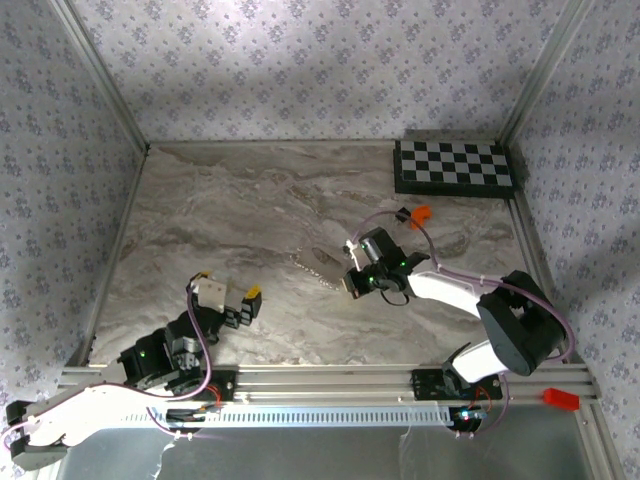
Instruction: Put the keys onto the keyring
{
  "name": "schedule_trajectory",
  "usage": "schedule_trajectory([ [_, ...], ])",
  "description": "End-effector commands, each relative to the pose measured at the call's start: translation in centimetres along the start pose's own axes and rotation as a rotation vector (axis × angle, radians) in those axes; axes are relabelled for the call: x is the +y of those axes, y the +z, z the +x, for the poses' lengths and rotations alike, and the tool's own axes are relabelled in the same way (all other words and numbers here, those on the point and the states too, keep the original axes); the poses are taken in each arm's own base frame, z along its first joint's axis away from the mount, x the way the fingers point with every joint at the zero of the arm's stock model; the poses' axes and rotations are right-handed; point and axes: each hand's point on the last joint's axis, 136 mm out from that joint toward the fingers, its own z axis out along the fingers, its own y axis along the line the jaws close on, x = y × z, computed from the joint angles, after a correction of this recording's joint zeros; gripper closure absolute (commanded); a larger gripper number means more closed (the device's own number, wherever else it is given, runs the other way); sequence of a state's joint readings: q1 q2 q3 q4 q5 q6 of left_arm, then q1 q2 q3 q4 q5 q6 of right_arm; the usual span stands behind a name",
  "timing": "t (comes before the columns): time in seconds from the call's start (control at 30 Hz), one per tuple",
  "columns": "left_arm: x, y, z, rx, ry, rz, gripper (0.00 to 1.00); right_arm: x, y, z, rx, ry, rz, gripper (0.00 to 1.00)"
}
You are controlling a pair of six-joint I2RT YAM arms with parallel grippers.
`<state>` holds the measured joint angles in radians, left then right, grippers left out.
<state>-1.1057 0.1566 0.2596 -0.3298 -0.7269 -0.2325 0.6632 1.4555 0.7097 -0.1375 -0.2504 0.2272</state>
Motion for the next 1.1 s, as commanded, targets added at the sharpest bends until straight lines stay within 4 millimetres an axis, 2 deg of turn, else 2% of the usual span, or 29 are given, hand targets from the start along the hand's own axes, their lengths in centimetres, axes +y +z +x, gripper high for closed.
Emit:
schedule_trajectory([
  [0.0,0.5,-0.1,-1.1,-0.049,-0.012,-0.027,0.0,-0.4,-0.4,0.0,-0.021,0.031,0.017,0.99],
  [0.3,1.2,-0.1,-1.6,-0.066,-0.017,-0.06,0.0,-1.2,-0.7,0.7,-0.021,0.041,0.057,0.89],
  [0.5,2.1,-0.4,-1.7,-0.075,-0.036,-0.099,0.0,-1.8,-1.7,0.8,-0.047,0.039,0.101,0.82],
  [0.63,2.5,-0.7,-2.1,-0.095,-0.042,-0.106,0.0,-2.1,-2.5,0.6,-0.065,0.034,0.125,0.73],
  [0.8,2.9,-0.9,-2.5,-0.117,-0.042,-0.123,0.0,-2.0,-4.0,-0.4,-0.136,0.025,0.137,0.55],
  [0.97,3.5,-1.0,-3.2,-0.147,-0.038,-0.157,0.0,-1.8,-6.9,-2.2,-0.255,-0.006,0.164,0.44],
  [1.0,3.6,-1.0,-3.4,-0.153,-0.033,-0.161,0.0,-1.8,-7.6,-2.6,-0.286,-0.015,0.177,0.4],
  [1.03,3.7,-1.0,-3.7,-0.161,-0.025,-0.169,0.0,-2.0,-8.4,-3.0,-0.323,-0.025,0.194,0.26],
  [1.07,3.9,-1.1,-3.9,-0.168,-0.01,-0.181,0.0,-2.3,-9.4,-3.3,-0.363,-0.033,0.22,0.03],
])
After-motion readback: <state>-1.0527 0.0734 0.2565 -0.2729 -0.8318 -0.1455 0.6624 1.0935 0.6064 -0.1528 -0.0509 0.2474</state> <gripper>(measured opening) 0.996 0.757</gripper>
